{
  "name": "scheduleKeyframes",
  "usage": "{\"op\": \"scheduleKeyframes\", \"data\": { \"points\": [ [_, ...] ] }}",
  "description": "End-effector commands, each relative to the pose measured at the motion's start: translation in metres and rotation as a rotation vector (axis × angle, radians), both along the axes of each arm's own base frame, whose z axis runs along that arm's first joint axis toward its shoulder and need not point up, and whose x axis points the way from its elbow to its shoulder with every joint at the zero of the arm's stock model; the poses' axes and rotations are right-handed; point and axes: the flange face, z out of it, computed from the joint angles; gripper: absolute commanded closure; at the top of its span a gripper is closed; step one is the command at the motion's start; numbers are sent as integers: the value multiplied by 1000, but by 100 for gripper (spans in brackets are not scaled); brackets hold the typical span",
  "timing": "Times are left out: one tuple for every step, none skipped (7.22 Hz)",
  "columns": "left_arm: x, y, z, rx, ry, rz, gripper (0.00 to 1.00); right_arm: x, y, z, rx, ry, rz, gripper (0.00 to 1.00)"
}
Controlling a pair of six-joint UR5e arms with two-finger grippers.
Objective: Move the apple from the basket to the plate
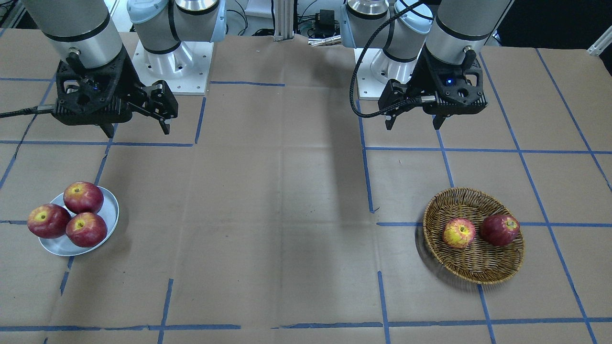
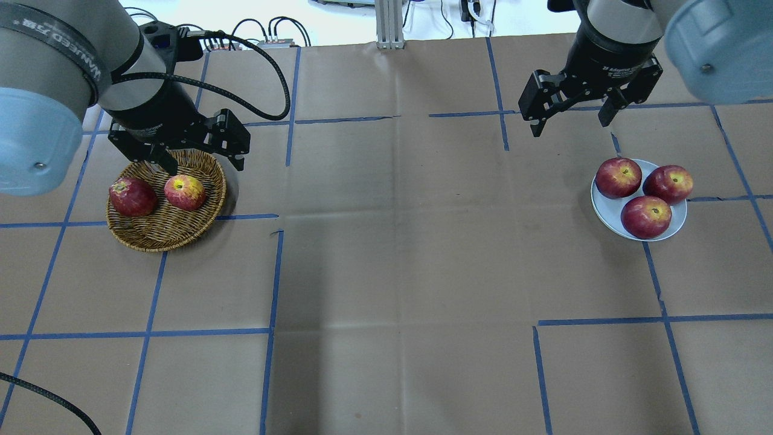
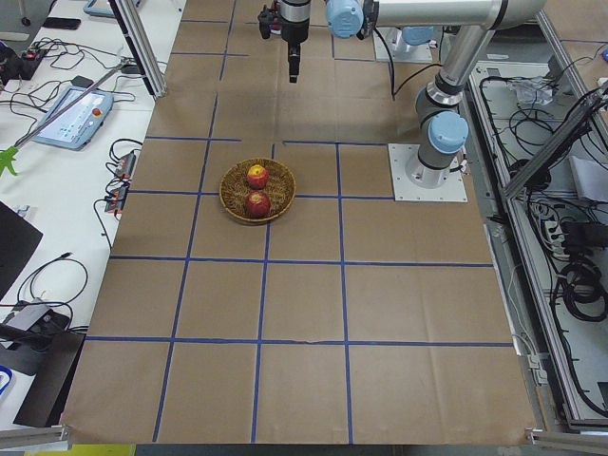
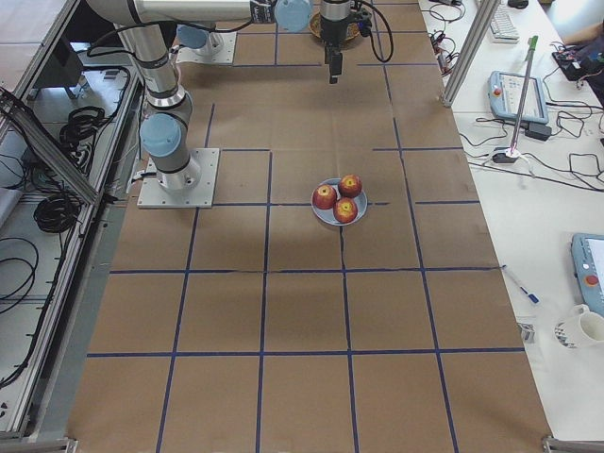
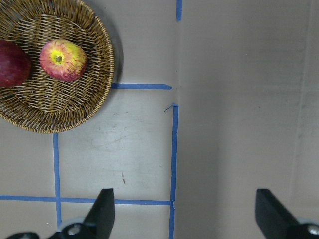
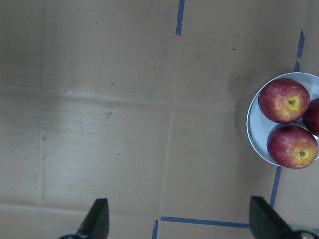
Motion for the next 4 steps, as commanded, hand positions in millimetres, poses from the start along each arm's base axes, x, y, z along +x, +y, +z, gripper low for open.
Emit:
{"op": "scheduleKeyframes", "data": {
  "points": [
    [1, 0, -2, 5, -6, -6, 1, 1, 0, 0, 1, -1, 1, 0],
    [1, 0, -4, 7, -8, -6, 1, 0, -1, 0, -1, -1, -1, 0],
    [1, 1, -4, 7, -8, -6, 1, 0, -1, 0, 1, -1, -1, 0],
    [1, 0, -4, 8, -10, -7, 1, 1, -1, 0, -1, -1, 1, 0]
  ]
}}
